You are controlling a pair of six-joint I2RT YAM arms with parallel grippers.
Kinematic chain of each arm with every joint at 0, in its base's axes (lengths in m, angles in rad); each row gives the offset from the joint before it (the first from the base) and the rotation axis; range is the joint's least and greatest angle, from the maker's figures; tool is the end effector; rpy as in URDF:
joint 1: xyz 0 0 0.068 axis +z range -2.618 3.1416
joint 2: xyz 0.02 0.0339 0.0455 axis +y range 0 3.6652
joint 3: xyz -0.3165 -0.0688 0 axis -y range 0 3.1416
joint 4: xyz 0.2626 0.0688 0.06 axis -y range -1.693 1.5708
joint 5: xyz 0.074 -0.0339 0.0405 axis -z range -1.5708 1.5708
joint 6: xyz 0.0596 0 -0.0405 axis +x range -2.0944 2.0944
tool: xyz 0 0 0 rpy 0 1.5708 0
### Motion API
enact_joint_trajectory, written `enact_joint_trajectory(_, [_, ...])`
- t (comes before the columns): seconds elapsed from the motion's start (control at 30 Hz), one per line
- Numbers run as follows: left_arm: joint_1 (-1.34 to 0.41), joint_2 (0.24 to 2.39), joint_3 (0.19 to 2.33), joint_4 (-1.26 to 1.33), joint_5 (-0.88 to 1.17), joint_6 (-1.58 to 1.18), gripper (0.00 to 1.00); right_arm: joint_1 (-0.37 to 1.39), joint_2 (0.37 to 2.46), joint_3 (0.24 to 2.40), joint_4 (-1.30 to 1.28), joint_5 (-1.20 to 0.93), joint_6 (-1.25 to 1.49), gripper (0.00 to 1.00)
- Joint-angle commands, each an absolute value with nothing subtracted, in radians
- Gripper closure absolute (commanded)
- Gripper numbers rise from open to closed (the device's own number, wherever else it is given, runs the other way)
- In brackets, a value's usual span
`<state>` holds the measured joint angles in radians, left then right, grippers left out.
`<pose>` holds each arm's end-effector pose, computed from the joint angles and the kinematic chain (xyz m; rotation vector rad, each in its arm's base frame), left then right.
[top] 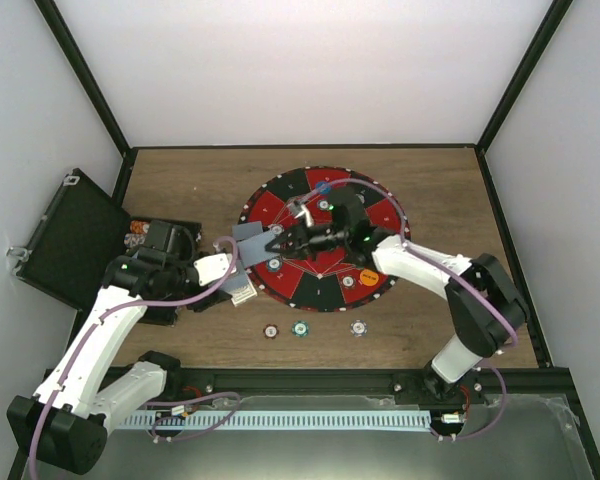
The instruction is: Distribute texas hold em gaming equipment
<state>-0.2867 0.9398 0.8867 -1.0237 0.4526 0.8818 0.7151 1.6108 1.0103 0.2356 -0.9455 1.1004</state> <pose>0.1453 -0.0700 0.3027 1.5113 2.0204 -0.3683 0.2590 0.2889 0.2920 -0.3517 2.3934 1.9564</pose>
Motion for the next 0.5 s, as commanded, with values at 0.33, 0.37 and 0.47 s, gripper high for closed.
enact_joint_trajectory(0.33, [-0.285,0.929,0.894,-1.050,0.456,0.906,0.96,0.282,1.872,1.423,-0.191,-0.973,0.748,0.99])
enact_joint_trajectory(0.37, [-0.285,0.927,0.895,-1.053,0.455,0.906,0.96,0.270,1.924,1.488,-0.234,-0.952,0.723,0.99])
enact_joint_trajectory(0.47, [-0.285,0.923,0.898,-1.062,0.454,0.908,0.96,0.249,2.099,1.721,-0.351,-0.889,0.658,0.99])
